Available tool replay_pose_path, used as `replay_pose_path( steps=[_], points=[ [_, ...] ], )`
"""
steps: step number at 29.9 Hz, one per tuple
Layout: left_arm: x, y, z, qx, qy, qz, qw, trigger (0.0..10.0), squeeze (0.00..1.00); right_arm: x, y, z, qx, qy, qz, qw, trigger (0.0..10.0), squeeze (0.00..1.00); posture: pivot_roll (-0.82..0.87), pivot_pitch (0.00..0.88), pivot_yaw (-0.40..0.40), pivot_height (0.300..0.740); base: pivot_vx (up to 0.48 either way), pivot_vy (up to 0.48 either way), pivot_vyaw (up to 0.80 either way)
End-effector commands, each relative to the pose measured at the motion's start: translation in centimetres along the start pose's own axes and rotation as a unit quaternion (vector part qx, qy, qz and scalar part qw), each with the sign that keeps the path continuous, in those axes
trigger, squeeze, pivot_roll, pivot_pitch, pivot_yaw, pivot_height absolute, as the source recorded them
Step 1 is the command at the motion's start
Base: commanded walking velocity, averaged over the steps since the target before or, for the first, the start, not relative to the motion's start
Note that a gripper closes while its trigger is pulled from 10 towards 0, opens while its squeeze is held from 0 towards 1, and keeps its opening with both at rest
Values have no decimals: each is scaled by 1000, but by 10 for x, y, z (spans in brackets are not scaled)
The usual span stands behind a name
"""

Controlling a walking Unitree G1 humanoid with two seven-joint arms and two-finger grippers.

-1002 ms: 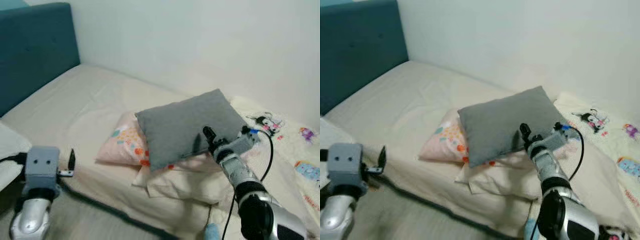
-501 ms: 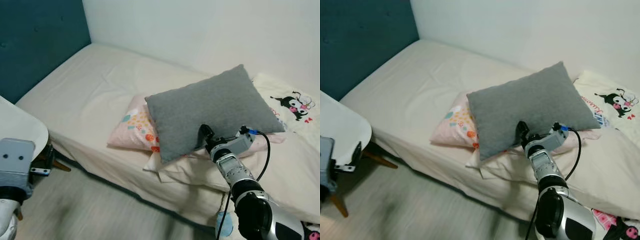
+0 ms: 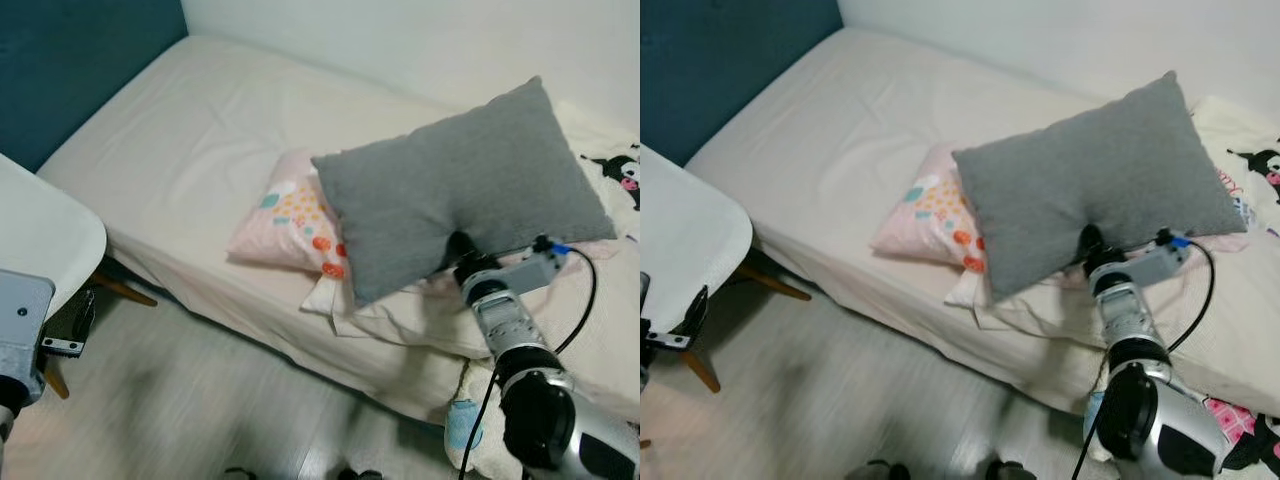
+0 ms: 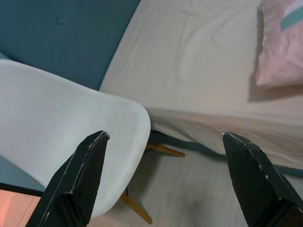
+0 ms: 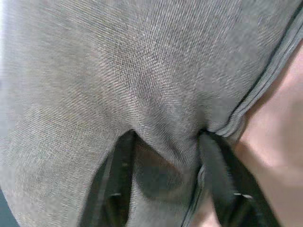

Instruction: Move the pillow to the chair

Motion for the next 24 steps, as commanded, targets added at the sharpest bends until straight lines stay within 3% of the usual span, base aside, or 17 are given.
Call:
replay_pose_path(
  steps=[1,18,19,20,21,24],
  points=[
    [3,3,-1,7,-6,-2,1000,10000,0,-4,1,8,-18,-2,-8,1000,0,0,189,320,-16,740,0,0,0],
    [0,-2,0,10,4,4,1000,10000,0,7,-3,14,-16,31,7,999,0,0,167,272,-39,740,0,0,0],
    [-1,-3,1,8,5,4,1000,10000,0,5,-3,22,-29,34,-5,999,10000,796,156,265,-41,740,0,0,0],
    [-1,-3,1,8,5,4,1000,10000,0,5,-3,22,-29,34,-5,999,10000,796,156,265,-41,740,0,0,0],
    [-3,-4,1,8,6,5,1000,10000,0,3,-2,28,-38,30,-13,999,10000,1000,149,260,-44,740,0,0,0],
    [-4,-5,0,8,8,5,1000,10000,0,0,-1,34,-47,33,-20,998,10000,1000,145,255,-46,740,0,0,0]
  ],
)
Point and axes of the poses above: a point about 5 cm out from each wrist's last joint towards the gripper, its own y axis pointing back from the gripper into the wrist, its own z axis along the axis of the wrist's last joint, x = y × z, the point moved 2 cm from there along -y, pointing out of the wrist towards the gripper, and after that the axes turned 11 degrees about -y, right-handed, at the moved point
